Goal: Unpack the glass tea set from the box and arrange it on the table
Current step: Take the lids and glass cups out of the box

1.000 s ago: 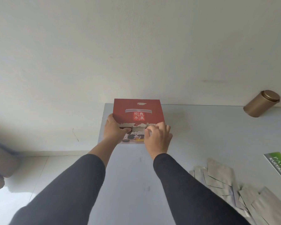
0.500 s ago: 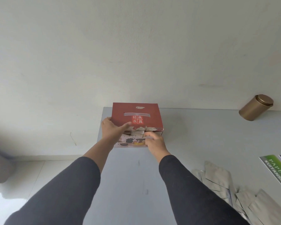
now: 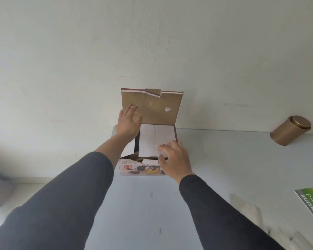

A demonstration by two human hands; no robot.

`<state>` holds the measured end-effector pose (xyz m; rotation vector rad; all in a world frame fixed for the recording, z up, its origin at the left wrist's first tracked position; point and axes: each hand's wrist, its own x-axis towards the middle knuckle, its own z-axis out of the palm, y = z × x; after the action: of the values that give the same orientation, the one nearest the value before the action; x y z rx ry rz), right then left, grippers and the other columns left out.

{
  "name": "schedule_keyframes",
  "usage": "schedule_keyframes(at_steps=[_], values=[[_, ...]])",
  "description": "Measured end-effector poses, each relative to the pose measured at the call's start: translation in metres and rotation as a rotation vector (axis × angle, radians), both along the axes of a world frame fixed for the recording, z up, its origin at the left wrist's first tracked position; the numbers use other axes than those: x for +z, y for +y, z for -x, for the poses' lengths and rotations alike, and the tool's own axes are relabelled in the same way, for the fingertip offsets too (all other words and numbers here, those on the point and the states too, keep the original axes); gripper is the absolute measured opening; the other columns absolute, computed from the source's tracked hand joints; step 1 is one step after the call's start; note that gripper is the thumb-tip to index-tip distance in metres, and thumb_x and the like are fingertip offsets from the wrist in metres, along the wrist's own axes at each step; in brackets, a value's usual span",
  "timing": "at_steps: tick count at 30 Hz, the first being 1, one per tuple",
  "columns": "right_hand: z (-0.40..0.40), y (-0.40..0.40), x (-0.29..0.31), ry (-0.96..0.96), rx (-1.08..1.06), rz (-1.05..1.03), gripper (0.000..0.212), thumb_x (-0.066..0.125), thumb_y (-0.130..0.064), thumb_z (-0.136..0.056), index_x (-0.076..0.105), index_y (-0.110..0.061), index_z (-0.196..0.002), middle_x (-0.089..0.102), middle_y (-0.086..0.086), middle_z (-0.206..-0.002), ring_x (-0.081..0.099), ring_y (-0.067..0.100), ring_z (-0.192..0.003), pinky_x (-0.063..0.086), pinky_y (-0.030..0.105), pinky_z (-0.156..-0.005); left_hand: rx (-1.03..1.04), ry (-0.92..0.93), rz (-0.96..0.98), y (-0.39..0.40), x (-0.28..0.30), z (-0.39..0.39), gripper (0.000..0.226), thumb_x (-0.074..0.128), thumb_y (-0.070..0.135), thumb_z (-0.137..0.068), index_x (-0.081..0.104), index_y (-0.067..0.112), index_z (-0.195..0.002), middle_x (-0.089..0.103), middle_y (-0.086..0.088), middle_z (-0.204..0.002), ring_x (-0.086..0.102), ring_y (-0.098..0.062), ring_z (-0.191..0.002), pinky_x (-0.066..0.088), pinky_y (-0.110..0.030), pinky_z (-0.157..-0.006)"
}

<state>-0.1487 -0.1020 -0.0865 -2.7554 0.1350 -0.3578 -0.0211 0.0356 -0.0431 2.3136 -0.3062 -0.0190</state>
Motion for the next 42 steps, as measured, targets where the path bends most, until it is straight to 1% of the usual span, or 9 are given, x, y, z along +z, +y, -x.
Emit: schedule_keyframes(at_steps=[5, 12, 17, 21, 26, 30, 35, 39, 42], values=[[-0.027, -0.007, 0.006, 0.224, 0.314, 0.18, 0.039, 0.052, -0.036, -0.091, 0.049, -0.035, -0.13, 0.04, -0.001, -0.136, 0.032, 0.023, -0.126, 0.03, 0.039, -0.099, -0.095, 0.122, -0.373, -0.001, -0.026, -0.014, 0.071, 0.06, 0.03, -0.089, 0.019, 0.033, -0.147, 0.005, 0.008, -0.157, -0.003, -0.028, -0.148, 0.02, -0.063, -0.109], [-0.038, -0.016, -0.004, -0.087, 0.37, 0.209, 0.036, 0.05, -0.038, -0.089, 0.057, -0.019, -0.119, 0.058, 0.008, -0.108, 0.056, 0.028, -0.096, 0.053, 0.038, -0.076, -0.058, 0.154, -0.431, 0.002, -0.028, -0.023, 0.064, 0.046, 0.004, -0.088, 0.028, 0.03, -0.144, 0.027, 0.002, -0.152, 0.028, -0.029, -0.139, 0.032, -0.059, -0.107], [-0.035, -0.019, 0.009, -0.386, 0.119, -0.074, 0.04, 0.038, -0.026, -0.092, 0.041, -0.013, -0.13, 0.058, 0.018, -0.103, 0.059, 0.035, -0.083, 0.054, 0.035, -0.063, 0.026, 0.061, -0.474, 0.021, -0.018, -0.021, 0.064, 0.046, -0.001, -0.088, 0.033, 0.03, -0.143, 0.038, 0.001, -0.149, 0.04, -0.028, -0.133, 0.036, -0.05, -0.104], [-0.027, -0.035, 0.015, -0.467, -0.336, -0.426, 0.045, 0.045, -0.014, -0.093, 0.042, -0.005, -0.137, 0.055, 0.018, -0.128, 0.06, 0.039, -0.102, 0.046, 0.028, -0.078, 0.04, 0.044, -0.578, 0.047, -0.023, -0.014, 0.047, 0.049, 0.005, -0.089, 0.047, 0.022, -0.133, 0.042, -0.002, -0.139, 0.038, -0.026, -0.132, 0.041, -0.053, -0.097], [-0.009, -0.051, 0.017, -0.411, -0.701, -0.702, 0.077, 0.066, -0.008, -0.083, 0.023, -0.016, -0.147, 0.043, 0.018, -0.132, 0.054, 0.034, -0.111, 0.045, 0.036, -0.092, 0.067, 0.065, -0.575, 0.06, -0.031, 0.005, 0.05, 0.055, 0.006, -0.089, 0.048, 0.026, -0.134, 0.026, -0.003, -0.154, 0.022, -0.024, -0.143, 0.032, -0.049, -0.108], [0.005, -0.049, 0.009, -0.119, -0.851, -0.393, 0.095, 0.071, -0.01, -0.076, 0.013, -0.031, -0.149, 0.027, 0.017, -0.141, 0.034, 0.036, -0.128, 0.036, 0.047, -0.097, -0.044, -0.248, -0.531, 0.052, -0.029, 0.022, 0.032, 0.06, 0.023, -0.09, 0.055, 0.019, -0.121, 0.052, -0.002, -0.129, 0.049, -0.023, -0.118, 0.042, -0.037, -0.096], [0.006, -0.037, -0.003, 0.38, -0.604, -0.005, 0.053, 0.059, -0.023, -0.086, 0.043, -0.026, -0.137, 0.008, 0.01, -0.157, -0.001, 0.033, -0.145, 0.014, 0.055, -0.112, -0.349, -0.307, -0.609, 0.032, -0.027, 0.041, 0.037, 0.064, 0.043, -0.085, 0.057, 0.027, -0.117, 0.053, 0.003, -0.121, 0.048, -0.016, -0.112, 0.039, -0.028, -0.091], [-0.007, -0.025, -0.006, 0.161, -0.237, -0.025, 0.043, 0.046, -0.01, -0.091, 0.05, -0.01, -0.134, 0.042, 0.008, -0.144, 0.035, 0.026, -0.134, 0.03, 0.035, -0.108, -0.381, -0.269, -0.811, 0.02, -0.029, 0.047, 0.036, 0.064, 0.036, -0.087, 0.058, 0.03, -0.122, 0.048, 0.002, -0.125, 0.043, -0.016, -0.118, 0.039, -0.03, -0.094], [-0.023, -0.017, -0.003, 0.204, -0.06, -0.064, 0.05, 0.054, -0.018, -0.09, 0.043, -0.012, -0.139, 0.037, 0.006, -0.147, 0.037, 0.027, -0.132, 0.036, 0.036, -0.108, -0.407, -0.344, -0.975, 0.009, -0.028, 0.048, 0.037, 0.065, 0.025, -0.086, 0.059, 0.025, -0.122, 0.048, -0.001, -0.121, 0.045, -0.018, -0.112, 0.04, -0.031, -0.087]])
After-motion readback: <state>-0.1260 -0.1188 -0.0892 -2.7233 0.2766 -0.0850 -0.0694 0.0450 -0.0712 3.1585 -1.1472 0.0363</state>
